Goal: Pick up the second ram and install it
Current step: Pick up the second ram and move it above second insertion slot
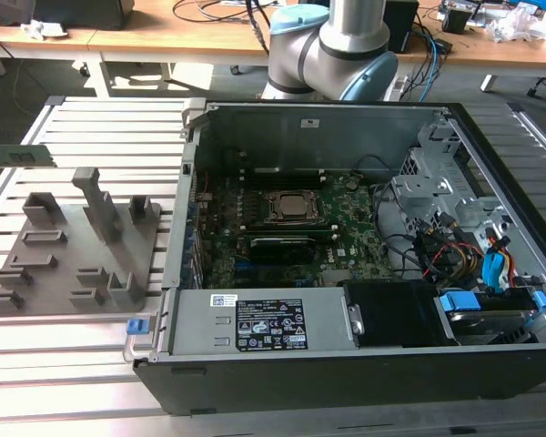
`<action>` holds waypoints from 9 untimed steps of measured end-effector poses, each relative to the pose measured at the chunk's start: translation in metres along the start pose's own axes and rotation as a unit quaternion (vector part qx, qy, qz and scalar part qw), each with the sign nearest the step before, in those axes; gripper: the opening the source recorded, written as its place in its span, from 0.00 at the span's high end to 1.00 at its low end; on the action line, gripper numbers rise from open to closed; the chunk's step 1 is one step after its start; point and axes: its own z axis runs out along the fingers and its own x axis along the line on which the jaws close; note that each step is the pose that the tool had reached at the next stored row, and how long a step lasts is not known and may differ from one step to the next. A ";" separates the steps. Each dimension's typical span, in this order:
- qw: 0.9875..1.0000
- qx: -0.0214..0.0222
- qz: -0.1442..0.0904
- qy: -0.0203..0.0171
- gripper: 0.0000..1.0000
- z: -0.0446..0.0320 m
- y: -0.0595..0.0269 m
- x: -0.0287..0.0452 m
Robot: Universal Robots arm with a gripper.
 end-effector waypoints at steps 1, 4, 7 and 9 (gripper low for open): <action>1.000 0.000 0.000 0.000 0.86 -0.0001 -0.0033 -0.0001; 1.000 -0.001 0.000 0.001 0.86 -0.0011 -0.0242 -0.0009; 1.000 -0.002 0.000 0.002 0.86 -0.0021 -0.0452 -0.0017; 1.000 -0.003 0.000 0.002 0.86 -0.0027 -0.0600 -0.0023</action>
